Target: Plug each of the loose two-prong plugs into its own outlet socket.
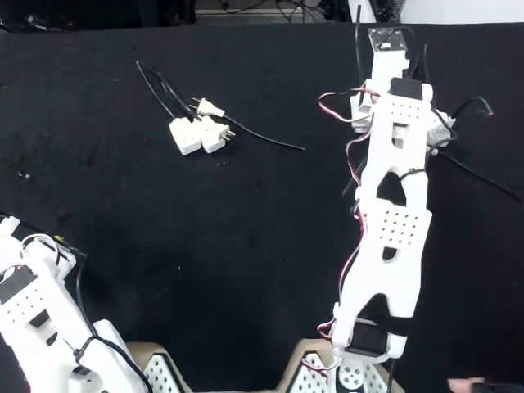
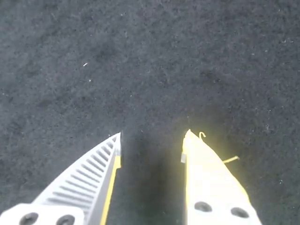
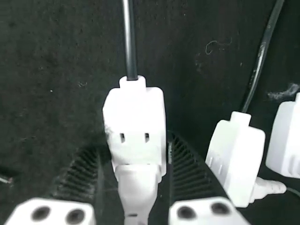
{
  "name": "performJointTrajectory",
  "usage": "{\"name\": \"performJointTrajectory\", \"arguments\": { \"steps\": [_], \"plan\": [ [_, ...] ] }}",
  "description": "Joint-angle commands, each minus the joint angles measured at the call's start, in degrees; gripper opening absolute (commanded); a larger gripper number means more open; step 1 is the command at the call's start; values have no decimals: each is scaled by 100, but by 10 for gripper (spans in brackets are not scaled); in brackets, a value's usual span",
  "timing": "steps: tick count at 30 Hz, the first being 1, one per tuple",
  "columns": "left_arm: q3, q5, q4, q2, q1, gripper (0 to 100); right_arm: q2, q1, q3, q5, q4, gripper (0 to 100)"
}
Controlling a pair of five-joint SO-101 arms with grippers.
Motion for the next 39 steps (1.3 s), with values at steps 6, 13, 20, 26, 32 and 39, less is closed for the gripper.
{"name": "performJointTrajectory", "arguments": {
  "steps": [6, 13, 20, 26, 32, 39],
  "plan": [
    [-84, 0, -79, -97, 57, 216, 215, 571, -1182, -545, 677, 10],
    [-92, 0, -79, -97, 57, 216, 505, 466, -1393, -563, 976, 10],
    [-92, 0, -79, -97, 57, 216, 690, 484, -1420, -571, 1160, 11],
    [-92, 0, -79, -97, 57, 216, 690, 466, -1420, -580, 1169, 49],
    [-92, 0, -79, -97, 57, 216, 681, 387, -1525, -554, 1178, 304],
    [-75, 0, -79, -97, 57, 216, 708, -123, -2598, -589, 1371, 348]
  ]
}}
